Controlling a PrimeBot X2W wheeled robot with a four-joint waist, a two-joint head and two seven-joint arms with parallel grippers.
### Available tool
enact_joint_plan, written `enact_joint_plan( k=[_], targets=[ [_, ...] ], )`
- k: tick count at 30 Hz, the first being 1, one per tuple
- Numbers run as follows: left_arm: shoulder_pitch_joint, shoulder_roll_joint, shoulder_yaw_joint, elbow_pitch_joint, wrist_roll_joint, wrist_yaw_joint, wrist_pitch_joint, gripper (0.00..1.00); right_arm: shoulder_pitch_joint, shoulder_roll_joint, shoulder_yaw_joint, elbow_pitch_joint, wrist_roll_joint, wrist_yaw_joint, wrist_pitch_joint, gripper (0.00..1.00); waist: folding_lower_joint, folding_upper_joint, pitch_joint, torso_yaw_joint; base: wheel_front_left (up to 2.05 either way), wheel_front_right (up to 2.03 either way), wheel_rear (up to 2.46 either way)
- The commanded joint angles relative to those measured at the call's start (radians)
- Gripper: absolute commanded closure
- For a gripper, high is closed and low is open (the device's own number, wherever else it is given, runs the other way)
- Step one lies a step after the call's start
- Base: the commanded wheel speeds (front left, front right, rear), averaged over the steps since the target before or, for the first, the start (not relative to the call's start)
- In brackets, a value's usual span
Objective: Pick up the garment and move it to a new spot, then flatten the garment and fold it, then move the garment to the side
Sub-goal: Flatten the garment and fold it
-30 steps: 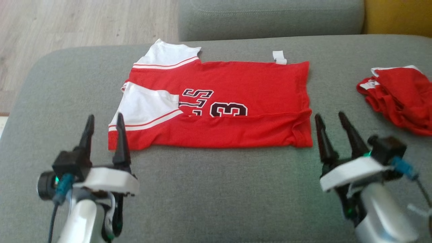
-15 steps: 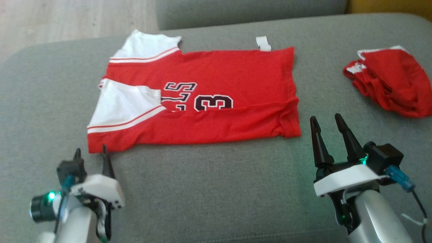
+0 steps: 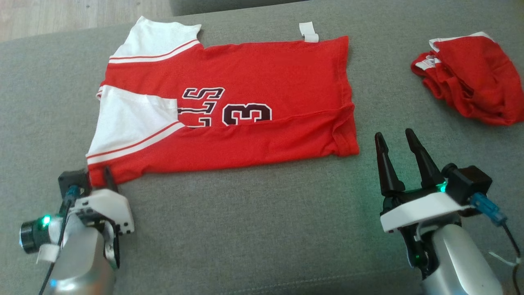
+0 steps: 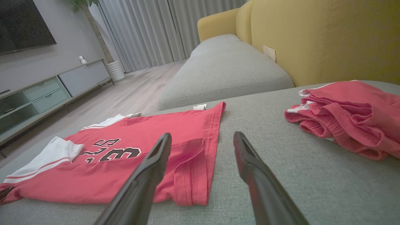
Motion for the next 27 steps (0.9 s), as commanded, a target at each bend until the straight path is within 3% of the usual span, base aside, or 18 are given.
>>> enact_joint_plan(
  k=[1, 16, 17, 18, 27],
  targets=[
    [-0.044, 0.040, 0.018, -0.005, 0.013, 0.007, -0.003, 0.00, -0.041, -0.001, 0.023, -0.040, -0.010, -0.001, 0.001, 0.00, 0.0000, 0.0000, 0.001, 0.000, 0.00, 0.00, 0.00],
    [-0.135, 0.015, -0.026, 0.181, -0.003, -0.062, 0.048, 0.00, -0.056, 0.004, 0.024, -0.066, -0.001, -0.001, 0.016, 0.00, 0.0000, 0.0000, 0.023, 0.002, 0.00, 0.00, 0.00],
    [-0.140, 0.014, -0.026, 0.189, -0.007, -0.068, 0.051, 0.37, -0.056, 0.004, 0.023, -0.067, 0.000, -0.001, 0.016, 0.00, 0.0000, 0.0000, 0.022, 0.003, 0.00, 0.00, 0.00],
    [-0.144, 0.013, -0.028, 0.196, -0.009, -0.074, 0.051, 1.00, -0.056, 0.004, 0.022, -0.066, 0.000, -0.001, 0.015, 0.00, 0.0000, 0.0000, 0.021, 0.004, 0.00, 0.00, 0.00],
    [-0.154, -0.007, -0.058, 0.135, -0.002, -0.092, 0.002, 1.00, -0.045, 0.009, 0.025, 0.024, -0.023, -0.001, 0.102, 0.00, 0.0000, 0.0000, -0.015, 0.048, 0.00, 0.00, 0.00]
  ],
)
